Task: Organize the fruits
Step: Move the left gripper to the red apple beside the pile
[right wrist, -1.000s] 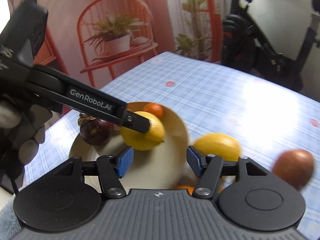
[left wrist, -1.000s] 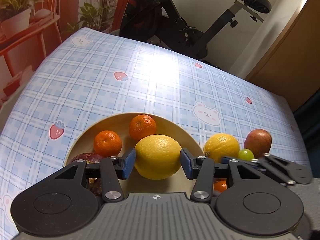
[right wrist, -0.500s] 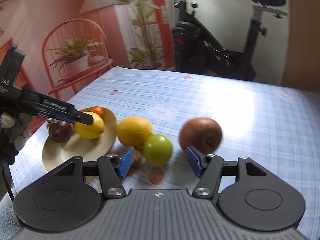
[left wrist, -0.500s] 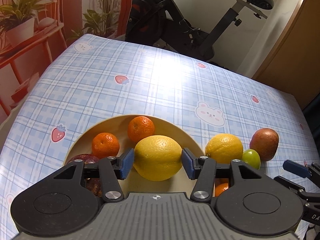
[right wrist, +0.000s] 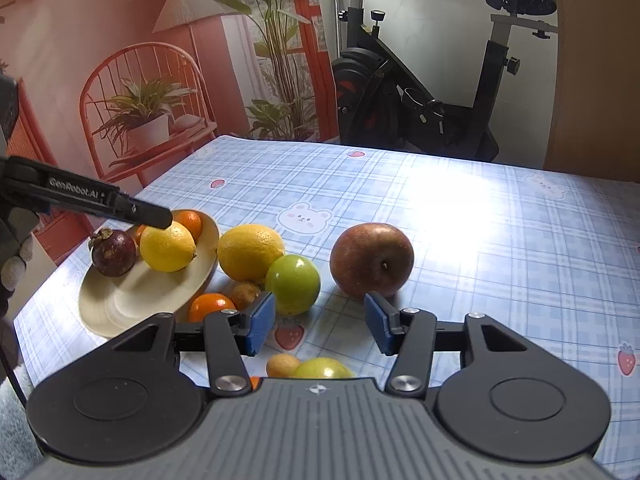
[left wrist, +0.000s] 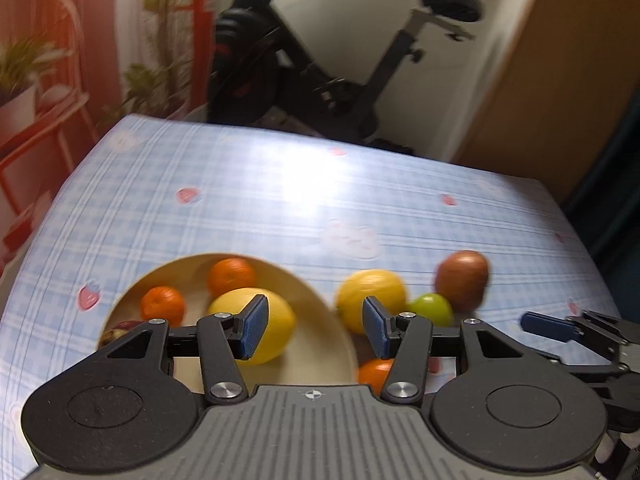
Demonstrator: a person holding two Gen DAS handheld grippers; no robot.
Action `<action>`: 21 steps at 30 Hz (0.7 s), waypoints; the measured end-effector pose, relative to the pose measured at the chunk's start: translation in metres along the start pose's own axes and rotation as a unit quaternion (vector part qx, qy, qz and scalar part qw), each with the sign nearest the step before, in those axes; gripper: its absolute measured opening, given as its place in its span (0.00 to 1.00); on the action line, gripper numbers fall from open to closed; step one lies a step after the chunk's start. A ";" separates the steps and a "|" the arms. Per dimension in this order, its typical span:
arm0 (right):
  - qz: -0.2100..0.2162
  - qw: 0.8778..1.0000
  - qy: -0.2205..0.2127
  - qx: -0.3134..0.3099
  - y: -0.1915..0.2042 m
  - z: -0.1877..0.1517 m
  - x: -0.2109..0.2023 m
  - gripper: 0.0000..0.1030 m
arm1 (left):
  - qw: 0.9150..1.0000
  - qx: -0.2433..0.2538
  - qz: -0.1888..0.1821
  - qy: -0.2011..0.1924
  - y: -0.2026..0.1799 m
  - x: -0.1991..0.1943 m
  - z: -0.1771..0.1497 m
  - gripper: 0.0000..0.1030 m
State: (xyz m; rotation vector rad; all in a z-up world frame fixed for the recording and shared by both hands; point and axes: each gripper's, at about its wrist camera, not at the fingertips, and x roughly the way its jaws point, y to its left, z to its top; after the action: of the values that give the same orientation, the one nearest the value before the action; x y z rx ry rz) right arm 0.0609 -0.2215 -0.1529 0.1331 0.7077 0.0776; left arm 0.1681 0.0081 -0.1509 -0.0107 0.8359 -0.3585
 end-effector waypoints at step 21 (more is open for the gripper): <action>-0.008 1.000 0.010 0.015 -0.015 -0.012 -0.006 0.50 | 0.999 0.021 -0.028 -0.003 -0.022 0.004 -0.008 0.53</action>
State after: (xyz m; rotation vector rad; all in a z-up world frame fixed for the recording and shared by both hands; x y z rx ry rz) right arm 0.0485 -0.2356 -0.1600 0.1564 0.7293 0.0531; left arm 0.1577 -0.0129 -0.1556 0.0031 0.8231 -0.4289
